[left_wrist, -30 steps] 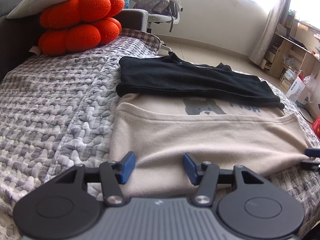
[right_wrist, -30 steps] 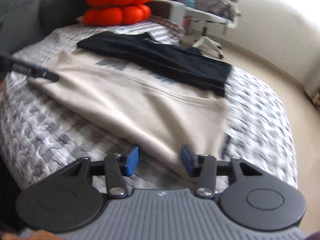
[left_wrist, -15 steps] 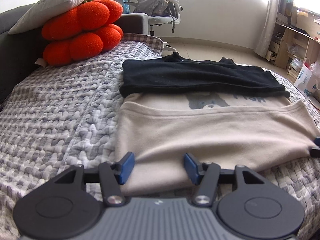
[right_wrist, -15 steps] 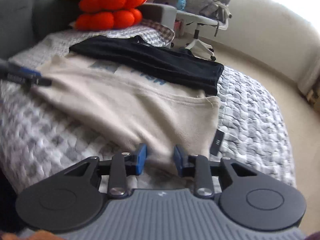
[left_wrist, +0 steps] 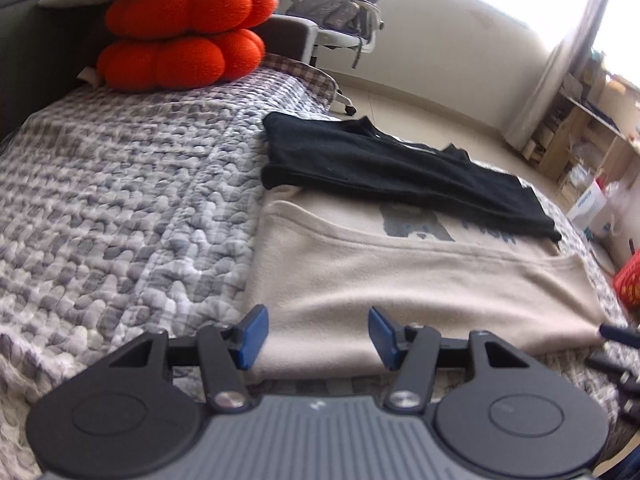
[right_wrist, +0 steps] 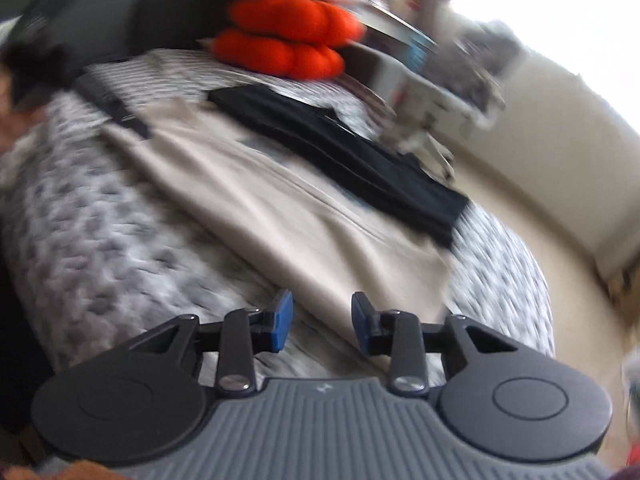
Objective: Fold clothes
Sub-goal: 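Close both tools on the beige sweatshirt edge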
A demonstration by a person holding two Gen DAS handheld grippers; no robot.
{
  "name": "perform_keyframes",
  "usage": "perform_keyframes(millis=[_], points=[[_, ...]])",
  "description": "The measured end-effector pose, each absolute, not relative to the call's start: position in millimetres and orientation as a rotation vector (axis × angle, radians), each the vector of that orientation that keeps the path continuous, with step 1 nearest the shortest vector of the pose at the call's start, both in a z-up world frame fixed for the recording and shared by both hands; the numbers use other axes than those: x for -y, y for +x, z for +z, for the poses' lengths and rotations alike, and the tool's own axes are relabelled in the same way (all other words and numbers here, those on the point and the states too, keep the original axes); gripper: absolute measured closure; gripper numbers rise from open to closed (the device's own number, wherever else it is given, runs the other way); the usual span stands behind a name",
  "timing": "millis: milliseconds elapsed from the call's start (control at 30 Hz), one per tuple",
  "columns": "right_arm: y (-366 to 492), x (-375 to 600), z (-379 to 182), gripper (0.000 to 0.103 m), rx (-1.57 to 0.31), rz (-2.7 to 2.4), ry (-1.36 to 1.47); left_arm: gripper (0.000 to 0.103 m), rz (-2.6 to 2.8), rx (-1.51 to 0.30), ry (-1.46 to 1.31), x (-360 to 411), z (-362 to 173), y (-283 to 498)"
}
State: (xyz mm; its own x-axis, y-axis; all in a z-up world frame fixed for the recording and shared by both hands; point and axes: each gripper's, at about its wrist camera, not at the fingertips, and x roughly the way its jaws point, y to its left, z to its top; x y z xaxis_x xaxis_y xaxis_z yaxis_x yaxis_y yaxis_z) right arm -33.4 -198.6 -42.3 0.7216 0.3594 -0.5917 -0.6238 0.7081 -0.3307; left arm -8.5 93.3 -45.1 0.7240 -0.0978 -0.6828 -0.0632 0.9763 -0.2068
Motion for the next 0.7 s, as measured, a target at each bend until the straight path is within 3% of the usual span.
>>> perform_keyframes(millis=[567,667,700], points=[[-32.5,82.0,-85.6,0.068,-0.22,0.725,-1.042,0.043,0.156,-0.706,-0.368,-139.5,-35.6,-9.2],[-34.6,74.7,-89.9,0.077,-0.16,0.74,-1.086,0.043,0.148,-0.697,-0.379,-142.1,-33.8,-10.8],[-33.0,74.9,-87.9,0.094,-0.165,0.743,-1.069,0.043,0.142,-0.688,-0.375,-142.3,-32.1,-12.3]])
